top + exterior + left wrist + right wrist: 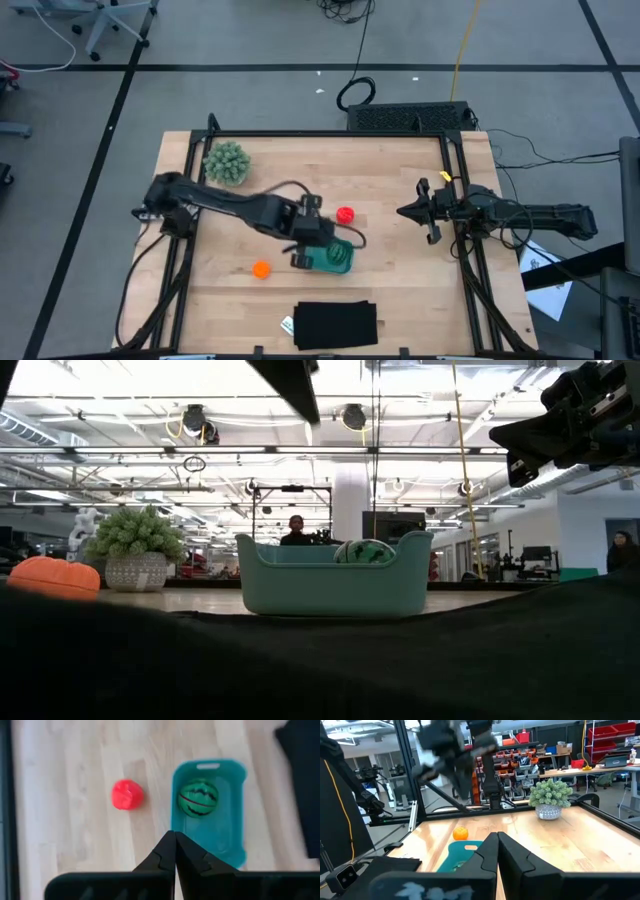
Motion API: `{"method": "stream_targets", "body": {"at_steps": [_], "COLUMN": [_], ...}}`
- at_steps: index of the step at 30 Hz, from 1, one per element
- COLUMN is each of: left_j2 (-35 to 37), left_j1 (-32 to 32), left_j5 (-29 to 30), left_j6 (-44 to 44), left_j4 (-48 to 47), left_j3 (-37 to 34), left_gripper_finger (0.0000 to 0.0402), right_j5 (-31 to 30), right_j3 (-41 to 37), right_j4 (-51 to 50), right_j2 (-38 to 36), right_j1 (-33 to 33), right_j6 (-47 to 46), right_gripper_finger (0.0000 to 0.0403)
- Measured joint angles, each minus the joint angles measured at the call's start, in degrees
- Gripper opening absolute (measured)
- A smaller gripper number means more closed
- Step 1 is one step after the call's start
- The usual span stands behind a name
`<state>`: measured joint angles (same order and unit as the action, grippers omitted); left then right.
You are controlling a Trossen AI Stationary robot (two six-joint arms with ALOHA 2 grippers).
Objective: Pick and placing Produce into tupperware
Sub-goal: Put the apple into the bin
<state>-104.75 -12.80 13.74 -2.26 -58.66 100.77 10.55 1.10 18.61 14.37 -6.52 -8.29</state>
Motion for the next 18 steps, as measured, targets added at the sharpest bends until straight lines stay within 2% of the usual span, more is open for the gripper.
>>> {"method": "stream_targets", "body": {"at_steps": [8,14,18], "left_j2": [11.65,18.85,22.55], "left_j1": [1.68,1.65,1.53], "left_j5": [-0.84,5.93,7.70], "left_j6": [-1.86,-4.11,-7.31], "left_j4": [-0.17,0.09,0.14], "left_j3": [0.07,0.07,0.07], "left_gripper_finger": [0.0001,0.0001,0.0001], "right_j5": [0.01,0.01,0.01], "right_j3": [0.00,0.00,0.00], "right_j4": [-0.07,-0.08,-0.11], "right_j2": [0.55,0.55,0.57], "right_j1": [-0.01,-0.02,-0.02], "right_j6": [0.00,0.00,0.00], "right_gripper_finger": [0.0000,0.0000,0.0000]}}
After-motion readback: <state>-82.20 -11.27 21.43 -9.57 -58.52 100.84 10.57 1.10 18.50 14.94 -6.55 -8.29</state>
